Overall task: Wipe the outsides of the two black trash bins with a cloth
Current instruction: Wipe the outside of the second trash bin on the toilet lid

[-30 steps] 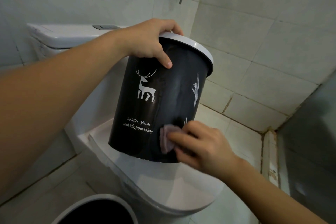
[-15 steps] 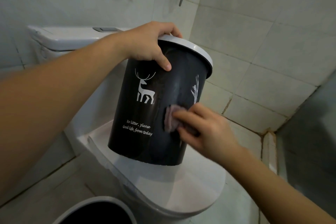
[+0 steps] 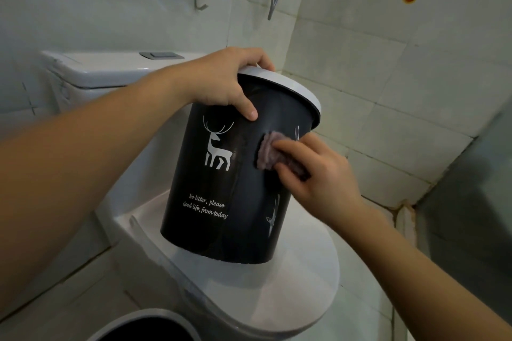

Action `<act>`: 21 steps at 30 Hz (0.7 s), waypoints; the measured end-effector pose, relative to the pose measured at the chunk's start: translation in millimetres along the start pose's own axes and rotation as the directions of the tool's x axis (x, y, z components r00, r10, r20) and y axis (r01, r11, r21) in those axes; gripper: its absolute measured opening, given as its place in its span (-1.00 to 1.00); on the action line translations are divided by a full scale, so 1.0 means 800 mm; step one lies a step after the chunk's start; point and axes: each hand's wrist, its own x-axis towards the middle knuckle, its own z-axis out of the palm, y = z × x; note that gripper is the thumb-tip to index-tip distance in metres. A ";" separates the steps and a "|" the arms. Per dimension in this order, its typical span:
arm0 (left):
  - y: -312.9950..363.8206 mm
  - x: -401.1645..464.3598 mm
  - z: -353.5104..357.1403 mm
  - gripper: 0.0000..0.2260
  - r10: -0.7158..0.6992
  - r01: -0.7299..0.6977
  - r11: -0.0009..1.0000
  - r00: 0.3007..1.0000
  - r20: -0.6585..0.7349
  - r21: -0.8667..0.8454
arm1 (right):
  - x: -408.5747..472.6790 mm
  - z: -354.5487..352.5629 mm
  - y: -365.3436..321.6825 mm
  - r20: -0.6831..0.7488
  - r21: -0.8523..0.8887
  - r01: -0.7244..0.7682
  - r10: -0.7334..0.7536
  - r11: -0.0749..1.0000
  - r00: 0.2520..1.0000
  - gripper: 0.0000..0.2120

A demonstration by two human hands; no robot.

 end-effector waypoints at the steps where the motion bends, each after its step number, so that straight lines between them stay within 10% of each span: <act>1: 0.001 -0.001 0.000 -0.42 0.002 -0.002 1.000 1.000 -0.001 0.004 | 0.008 0.000 0.001 -0.031 0.000 -0.046 0.046 0.999 0.998 -0.70; 21: 0.031 0.004 0.002 -0.37 0.037 -0.050 0.973 0.997 0.063 0.223 | 0.046 -0.013 0.016 -0.088 0.006 -0.168 0.168 0.986 0.982 -0.69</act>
